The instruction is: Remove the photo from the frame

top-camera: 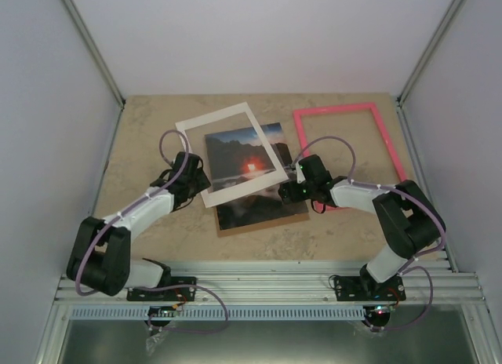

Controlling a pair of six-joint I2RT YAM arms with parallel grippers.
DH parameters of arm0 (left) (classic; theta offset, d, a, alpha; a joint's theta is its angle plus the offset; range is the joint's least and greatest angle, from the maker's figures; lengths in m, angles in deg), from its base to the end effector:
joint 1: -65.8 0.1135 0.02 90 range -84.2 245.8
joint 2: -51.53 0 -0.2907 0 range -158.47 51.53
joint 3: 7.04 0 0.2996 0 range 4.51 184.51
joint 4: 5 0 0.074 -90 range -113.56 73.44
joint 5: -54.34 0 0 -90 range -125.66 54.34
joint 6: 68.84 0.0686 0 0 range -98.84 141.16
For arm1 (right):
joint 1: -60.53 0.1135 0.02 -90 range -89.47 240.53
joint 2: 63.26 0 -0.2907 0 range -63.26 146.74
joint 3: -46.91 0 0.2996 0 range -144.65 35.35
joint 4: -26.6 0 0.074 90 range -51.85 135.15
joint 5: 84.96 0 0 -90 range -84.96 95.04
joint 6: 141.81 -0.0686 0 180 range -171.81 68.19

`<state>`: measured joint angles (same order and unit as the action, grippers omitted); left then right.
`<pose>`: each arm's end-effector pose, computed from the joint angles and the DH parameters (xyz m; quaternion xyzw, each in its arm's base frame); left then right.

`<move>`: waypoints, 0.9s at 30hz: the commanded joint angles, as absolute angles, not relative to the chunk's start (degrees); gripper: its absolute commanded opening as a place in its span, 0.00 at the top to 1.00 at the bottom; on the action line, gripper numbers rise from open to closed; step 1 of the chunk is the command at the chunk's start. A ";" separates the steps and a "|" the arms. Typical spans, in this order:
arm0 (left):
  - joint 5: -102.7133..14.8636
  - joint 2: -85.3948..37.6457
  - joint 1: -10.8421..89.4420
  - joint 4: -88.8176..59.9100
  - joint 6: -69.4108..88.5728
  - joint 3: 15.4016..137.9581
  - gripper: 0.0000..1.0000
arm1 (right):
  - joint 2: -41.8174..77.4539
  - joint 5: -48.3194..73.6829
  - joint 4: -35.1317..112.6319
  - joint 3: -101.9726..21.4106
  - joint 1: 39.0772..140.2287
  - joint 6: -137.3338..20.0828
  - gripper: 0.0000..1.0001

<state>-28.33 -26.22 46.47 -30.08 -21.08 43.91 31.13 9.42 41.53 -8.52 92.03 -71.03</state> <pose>0.2986 -0.0955 0.1508 -0.2078 0.9203 -0.1149 0.3109 0.3035 0.1921 0.0999 -0.1134 0.9433 0.1655 0.2643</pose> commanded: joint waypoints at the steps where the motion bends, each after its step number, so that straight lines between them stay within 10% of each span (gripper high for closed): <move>1: -27.25 -21.87 46.60 -31.69 -23.09 42.73 0.46 | 31.57 12.06 41.88 -9.08 91.64 -71.78 0.02; 27: -32.91 -23.51 37.13 -27.32 -25.18 39.02 0.42 | 25.14 21.43 38.97 -7.25 89.96 -74.31 0.02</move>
